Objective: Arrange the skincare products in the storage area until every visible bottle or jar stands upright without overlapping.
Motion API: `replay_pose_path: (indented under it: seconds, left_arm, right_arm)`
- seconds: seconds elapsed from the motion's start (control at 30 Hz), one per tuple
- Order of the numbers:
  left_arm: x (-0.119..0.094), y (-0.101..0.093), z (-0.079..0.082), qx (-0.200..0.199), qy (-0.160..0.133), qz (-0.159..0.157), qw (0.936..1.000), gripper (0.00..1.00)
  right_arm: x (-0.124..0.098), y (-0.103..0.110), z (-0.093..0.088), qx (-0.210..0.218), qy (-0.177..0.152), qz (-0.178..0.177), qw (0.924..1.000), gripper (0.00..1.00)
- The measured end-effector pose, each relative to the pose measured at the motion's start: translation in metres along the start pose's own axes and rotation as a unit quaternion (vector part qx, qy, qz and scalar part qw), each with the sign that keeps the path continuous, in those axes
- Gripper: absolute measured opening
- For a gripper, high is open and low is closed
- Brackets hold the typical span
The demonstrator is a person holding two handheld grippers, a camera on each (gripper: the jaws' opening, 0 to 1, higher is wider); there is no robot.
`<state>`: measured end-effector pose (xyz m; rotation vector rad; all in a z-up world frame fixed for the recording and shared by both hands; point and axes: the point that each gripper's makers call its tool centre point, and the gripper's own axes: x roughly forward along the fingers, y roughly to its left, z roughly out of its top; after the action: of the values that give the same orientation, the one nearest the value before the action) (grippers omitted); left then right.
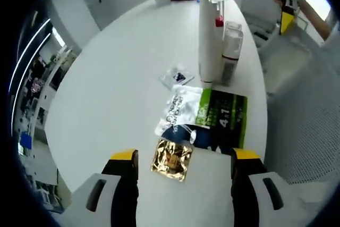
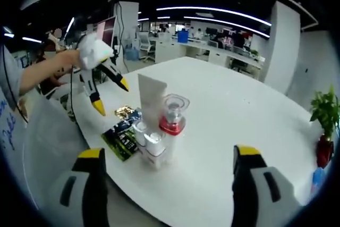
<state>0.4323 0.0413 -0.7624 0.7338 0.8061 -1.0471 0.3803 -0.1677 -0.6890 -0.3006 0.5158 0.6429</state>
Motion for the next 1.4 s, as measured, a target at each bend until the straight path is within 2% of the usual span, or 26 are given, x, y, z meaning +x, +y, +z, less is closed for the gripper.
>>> replay_pose_path:
  seconds: [0.23,0.27,0.33,0.57,0.87,1.23,1.33,1.37,1.4]
  left_arm:
    - [-0.011,-0.004,0.006,-0.021,-0.03,0.016,0.9992,0.75]
    - [-0.013,-0.008,0.011,-0.04,-0.048,0.009,0.998,0.76]
    - [-0.017,-0.009,0.015,-0.045,-0.069,0.013,0.9965,0.76]
    - [-0.025,-0.014,0.014,-0.062,-0.08,0.024,0.9946,0.84]
    - [-0.038,-0.024,0.023,-0.081,-0.116,0.034,0.9893,0.95]
    - [-0.046,-0.033,0.028,-0.103,-0.143,0.042,0.9834,0.97]
    - [-0.049,-0.032,0.031,-0.114,-0.155,0.05,0.98,0.97]
    - [-0.052,-0.033,0.035,-0.122,-0.168,0.05,0.9769,0.97]
    - [-0.053,-0.035,0.035,-0.121,-0.169,0.046,0.977,0.97]
  right_arm:
    - [-0.002,0.003,0.006,-0.003,-0.014,0.0,0.9999,1.0]
    - [-0.002,0.003,0.007,-0.006,-0.016,0.001,0.9998,1.0]
    - [-0.002,0.002,0.007,-0.014,-0.018,-0.001,0.9997,1.0]
    - [-0.005,0.003,0.006,-0.018,-0.017,-0.004,0.9997,1.0]
    - [-0.01,0.005,0.006,-0.026,-0.015,-0.007,0.9995,1.0]
    - [-0.016,0.007,0.006,-0.032,-0.017,-0.005,0.9993,1.0]
    - [-0.017,0.008,0.005,-0.034,-0.016,-0.003,0.9993,1.0]
    - [-0.017,0.008,0.005,-0.035,-0.016,-0.003,0.9992,1.0]
    - [-0.017,0.008,0.005,-0.035,-0.016,-0.002,0.9992,1.0]
